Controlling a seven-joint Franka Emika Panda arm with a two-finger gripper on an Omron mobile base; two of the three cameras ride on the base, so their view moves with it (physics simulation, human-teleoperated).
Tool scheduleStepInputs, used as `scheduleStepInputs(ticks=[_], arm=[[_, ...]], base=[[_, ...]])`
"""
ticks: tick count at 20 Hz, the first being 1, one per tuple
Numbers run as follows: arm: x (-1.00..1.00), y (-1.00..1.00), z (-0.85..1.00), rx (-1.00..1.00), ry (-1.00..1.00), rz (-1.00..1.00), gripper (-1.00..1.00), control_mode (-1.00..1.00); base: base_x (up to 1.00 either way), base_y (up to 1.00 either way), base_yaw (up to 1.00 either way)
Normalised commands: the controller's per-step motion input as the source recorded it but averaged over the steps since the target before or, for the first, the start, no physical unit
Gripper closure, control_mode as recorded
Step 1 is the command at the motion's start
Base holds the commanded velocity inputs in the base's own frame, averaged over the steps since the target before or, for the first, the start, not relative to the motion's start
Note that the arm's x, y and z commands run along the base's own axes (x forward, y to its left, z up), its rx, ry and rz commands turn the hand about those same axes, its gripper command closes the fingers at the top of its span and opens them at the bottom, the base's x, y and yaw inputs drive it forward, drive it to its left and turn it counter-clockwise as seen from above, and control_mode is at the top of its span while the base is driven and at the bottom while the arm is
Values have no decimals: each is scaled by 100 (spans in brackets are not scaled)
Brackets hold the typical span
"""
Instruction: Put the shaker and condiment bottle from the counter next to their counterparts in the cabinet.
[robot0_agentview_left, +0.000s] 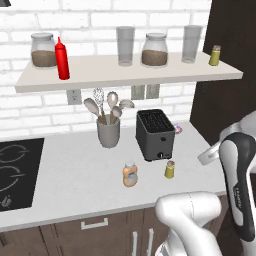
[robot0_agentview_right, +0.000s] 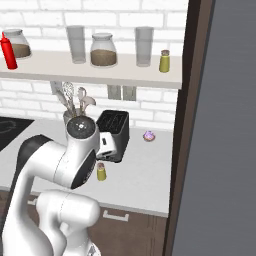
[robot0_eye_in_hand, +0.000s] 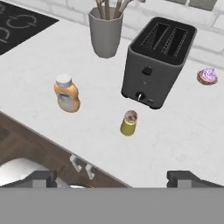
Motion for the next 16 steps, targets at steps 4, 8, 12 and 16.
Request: scheduleStepInputs(ticks=[4, 8, 12, 16], arm=[[-11, -13, -47, 0, -18, 0, -100, -100], [0, 0, -51, -1, -29, 0, -100, -100], [1, 0, -55, -6, -42, 1, -100, -100], [0, 0, -53, -5, -39, 1, -100, -100]], base=[[0, 0, 0], [0, 0, 0], [0, 0, 0], [0, 0, 0]])
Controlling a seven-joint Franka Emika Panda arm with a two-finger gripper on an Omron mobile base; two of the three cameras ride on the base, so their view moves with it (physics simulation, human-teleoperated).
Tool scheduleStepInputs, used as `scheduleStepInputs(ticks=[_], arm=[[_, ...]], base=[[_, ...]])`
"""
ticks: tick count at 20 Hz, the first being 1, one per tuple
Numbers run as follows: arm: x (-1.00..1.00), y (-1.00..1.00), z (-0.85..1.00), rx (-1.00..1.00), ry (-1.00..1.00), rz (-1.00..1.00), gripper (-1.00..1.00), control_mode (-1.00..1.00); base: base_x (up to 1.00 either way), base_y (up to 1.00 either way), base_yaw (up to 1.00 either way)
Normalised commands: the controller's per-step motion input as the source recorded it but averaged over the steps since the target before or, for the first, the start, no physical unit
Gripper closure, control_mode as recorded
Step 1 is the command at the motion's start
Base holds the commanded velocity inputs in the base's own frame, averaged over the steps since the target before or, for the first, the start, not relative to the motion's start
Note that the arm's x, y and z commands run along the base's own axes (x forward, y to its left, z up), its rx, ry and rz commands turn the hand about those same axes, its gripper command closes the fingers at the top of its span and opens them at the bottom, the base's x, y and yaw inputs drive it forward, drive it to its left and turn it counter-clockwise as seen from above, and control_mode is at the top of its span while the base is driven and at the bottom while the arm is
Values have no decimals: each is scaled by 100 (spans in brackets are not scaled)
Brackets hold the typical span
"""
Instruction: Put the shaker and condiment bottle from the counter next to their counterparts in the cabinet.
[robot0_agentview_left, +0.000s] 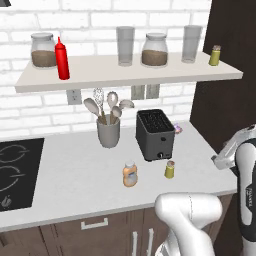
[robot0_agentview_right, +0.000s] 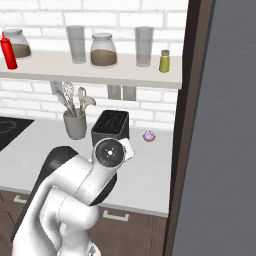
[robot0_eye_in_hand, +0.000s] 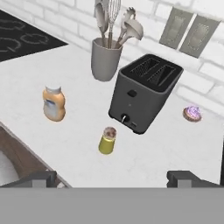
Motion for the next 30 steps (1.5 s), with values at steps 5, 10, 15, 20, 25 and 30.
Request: scheduleStepInputs(ticks=[5, 10, 15, 20, 25, 30], arm=[[1, 10, -58, -6, -32, 2, -100, -100], [17, 41, -61, -3, -24, 0, -100, -100], [28, 49, -51, 0, -17, 0, -100, -100], [15, 24, -37, 0, -13, 0, -100, -100], [0, 0, -30, 0, -8, 0, -100, -100], [0, 16, -24, 0, -10, 0, -100, -100]], base=[[0, 0, 0], [0, 0, 0], [0, 0, 0], [0, 0, 0], [0, 0, 0], [0, 0, 0]])
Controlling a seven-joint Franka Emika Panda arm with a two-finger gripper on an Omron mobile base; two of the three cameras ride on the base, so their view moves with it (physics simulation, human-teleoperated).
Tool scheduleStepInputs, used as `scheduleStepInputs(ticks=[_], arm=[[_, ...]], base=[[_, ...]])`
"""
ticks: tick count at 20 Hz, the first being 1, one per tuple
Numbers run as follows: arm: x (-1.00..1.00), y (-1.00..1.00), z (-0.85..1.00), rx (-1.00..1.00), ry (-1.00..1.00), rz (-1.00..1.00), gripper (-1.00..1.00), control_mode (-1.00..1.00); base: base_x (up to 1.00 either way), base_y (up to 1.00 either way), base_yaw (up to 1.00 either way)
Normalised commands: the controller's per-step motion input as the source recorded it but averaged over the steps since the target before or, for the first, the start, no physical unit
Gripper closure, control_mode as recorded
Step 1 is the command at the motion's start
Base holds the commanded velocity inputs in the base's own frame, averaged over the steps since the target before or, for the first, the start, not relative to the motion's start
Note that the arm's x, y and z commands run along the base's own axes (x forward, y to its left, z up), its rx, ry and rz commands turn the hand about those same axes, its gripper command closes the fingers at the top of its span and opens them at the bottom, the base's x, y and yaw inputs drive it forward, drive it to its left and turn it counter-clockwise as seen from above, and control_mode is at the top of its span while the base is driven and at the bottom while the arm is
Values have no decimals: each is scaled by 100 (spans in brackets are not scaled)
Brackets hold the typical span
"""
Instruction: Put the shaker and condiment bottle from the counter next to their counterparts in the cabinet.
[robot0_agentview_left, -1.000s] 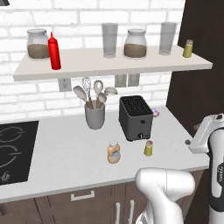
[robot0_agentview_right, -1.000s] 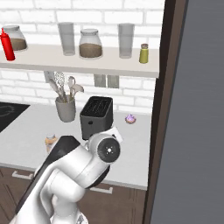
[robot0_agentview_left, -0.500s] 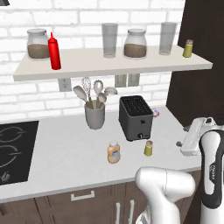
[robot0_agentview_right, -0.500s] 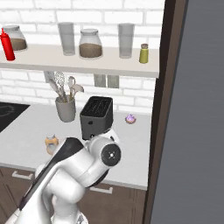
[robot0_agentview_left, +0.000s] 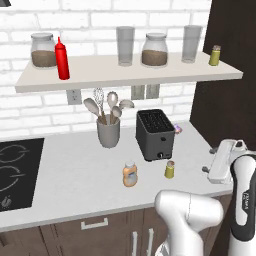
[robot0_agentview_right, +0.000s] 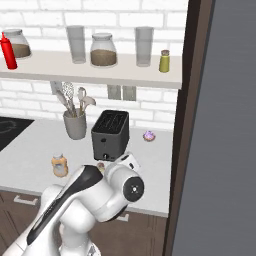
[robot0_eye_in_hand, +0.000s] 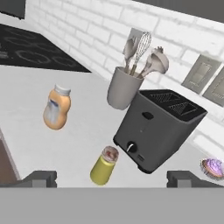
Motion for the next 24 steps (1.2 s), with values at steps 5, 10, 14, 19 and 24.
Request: scheduleStepInputs(ticks=[5, 10, 14, 19, 24], arm=[[0, 31, -4, 0, -1, 0, -100, -100], [2, 37, -6, 0, 1, 0, -100, -100], [0, 22, -18, 3, 5, -1, -100, -100], [0, 24, -34, 0, 3, -1, -100, -100], [0, 15, -35, 0, 0, -1, -100, -100]], base=[[0, 0, 0], [0, 0, 0], [0, 0, 0], [0, 0, 0], [0, 0, 0]])
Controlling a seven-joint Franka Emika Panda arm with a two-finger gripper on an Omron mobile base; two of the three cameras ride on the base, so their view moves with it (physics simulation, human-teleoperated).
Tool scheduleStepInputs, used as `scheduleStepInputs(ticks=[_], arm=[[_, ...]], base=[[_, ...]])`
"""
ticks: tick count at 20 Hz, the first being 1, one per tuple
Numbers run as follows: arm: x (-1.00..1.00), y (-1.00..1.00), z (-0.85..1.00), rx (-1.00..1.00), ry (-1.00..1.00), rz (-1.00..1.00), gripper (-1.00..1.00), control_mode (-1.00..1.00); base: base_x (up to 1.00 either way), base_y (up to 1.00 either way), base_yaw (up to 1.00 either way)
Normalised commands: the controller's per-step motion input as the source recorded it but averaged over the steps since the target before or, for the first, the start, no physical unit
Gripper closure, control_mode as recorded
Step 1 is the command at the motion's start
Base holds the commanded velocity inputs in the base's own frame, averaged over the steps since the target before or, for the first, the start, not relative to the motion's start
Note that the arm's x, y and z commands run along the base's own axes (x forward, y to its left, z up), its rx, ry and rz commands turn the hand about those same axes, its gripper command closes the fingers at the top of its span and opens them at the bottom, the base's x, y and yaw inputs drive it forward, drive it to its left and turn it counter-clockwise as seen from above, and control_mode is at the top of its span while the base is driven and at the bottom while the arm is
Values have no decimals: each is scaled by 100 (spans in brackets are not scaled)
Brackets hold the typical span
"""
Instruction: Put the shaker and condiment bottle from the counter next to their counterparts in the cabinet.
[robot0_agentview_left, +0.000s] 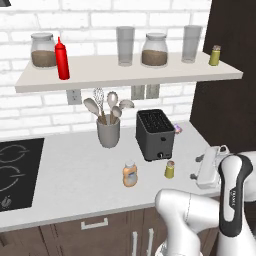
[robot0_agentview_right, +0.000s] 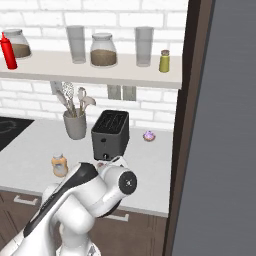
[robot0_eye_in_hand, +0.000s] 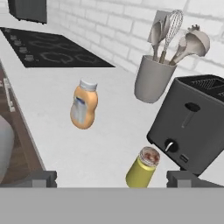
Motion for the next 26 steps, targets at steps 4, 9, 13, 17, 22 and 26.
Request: scheduleStepInputs(ticks=[4, 9, 13, 17, 22, 26], arm=[[11, 5, -28, 0, 0, -1, -100, -100], [17, 8, -30, 0, 0, -1, -100, -100], [18, 14, -20, 1, 0, -1, -100, -100], [14, 6, -17, 2, 0, -1, -100, -100], [12, 4, -14, 3, 0, 0, -100, -100], [19, 13, -19, 1, 0, 0, -100, -100]], base=[[0, 0, 0], [0, 0, 0], [0, 0, 0], [0, 0, 0], [0, 0, 0], [0, 0, 0]])
